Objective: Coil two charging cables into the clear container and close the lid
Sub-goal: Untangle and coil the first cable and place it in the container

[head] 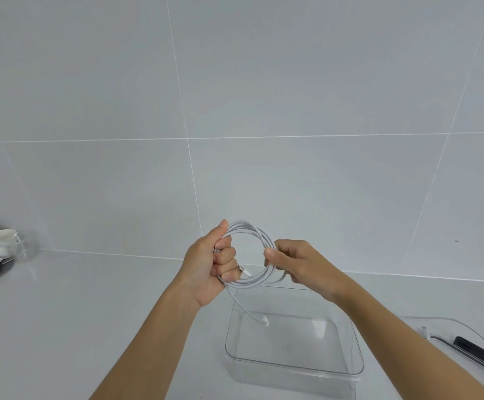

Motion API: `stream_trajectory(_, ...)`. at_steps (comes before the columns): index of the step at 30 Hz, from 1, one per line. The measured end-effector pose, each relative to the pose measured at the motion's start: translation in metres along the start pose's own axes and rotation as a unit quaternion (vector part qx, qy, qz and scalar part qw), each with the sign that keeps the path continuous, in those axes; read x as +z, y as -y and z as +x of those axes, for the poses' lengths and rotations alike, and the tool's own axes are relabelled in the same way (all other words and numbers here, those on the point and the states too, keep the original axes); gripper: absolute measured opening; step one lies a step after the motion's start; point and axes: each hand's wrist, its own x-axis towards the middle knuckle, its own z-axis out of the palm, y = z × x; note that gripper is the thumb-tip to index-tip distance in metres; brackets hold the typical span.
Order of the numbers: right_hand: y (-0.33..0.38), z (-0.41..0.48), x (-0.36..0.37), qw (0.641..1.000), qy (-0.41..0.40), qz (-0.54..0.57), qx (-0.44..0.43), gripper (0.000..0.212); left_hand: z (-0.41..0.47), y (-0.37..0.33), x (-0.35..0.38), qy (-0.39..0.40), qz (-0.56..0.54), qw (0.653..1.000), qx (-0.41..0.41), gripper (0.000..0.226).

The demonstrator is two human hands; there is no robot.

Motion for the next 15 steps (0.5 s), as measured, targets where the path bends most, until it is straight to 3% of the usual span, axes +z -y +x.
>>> stream_trajectory(3, -0.008, -0.004, -0.003, 0.998, -0.019, -0.055, -0.018, 0.041, 0.004, 0.000, -0.001, -0.017, 0.004, 1.000, 0.002, 0.050)
stream_trajectory(9, -0.019, -0.006, -0.007, 0.996, -0.017, -0.083, -0.012, 0.041, 0.009, 0.007, -0.002, -0.052, 0.030, 0.998, -0.005, 0.049)
stream_trajectory(13, -0.018, -0.006, -0.014, 0.996, 0.034, 0.070, 0.035, 0.052, 0.009, 0.005, 0.001, -0.042, 0.052, 0.998, -0.019, 0.049)
stream_trajectory(15, -0.012, -0.005, -0.008, 0.986, 0.057, 0.152, 0.035, 0.047, 0.008, 0.008, 0.008, -0.026, 0.084, 0.995, -0.036, 0.049)
